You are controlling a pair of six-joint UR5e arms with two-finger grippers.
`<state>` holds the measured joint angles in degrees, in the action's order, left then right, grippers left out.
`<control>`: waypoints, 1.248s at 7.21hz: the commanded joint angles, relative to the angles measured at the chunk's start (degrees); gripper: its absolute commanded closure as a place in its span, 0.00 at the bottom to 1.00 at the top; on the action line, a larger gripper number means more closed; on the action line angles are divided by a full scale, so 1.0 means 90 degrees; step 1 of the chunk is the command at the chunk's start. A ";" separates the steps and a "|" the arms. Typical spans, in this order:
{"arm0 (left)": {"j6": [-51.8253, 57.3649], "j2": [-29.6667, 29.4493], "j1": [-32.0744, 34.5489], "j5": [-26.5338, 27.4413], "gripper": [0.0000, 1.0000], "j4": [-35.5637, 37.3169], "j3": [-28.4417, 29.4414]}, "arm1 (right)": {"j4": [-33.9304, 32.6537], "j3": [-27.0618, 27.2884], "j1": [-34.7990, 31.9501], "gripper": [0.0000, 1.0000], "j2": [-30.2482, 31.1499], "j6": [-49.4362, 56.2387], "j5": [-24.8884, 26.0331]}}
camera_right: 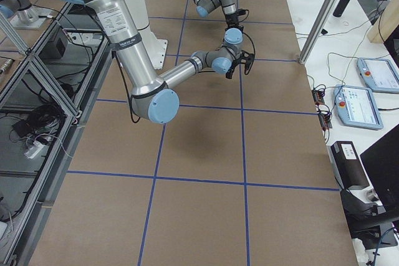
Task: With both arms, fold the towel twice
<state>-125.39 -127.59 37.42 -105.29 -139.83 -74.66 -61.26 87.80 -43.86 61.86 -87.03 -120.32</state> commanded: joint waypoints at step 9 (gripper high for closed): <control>-0.0190 0.0036 -0.0232 -0.0010 0.00 -0.0010 0.0053 | 0.0000 0.0019 -0.0088 0.00 -0.0086 -0.0008 -0.0019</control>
<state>-127.36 -127.59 35.73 -105.38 -139.92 -74.54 -61.26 87.98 -44.29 61.25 -87.07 -120.42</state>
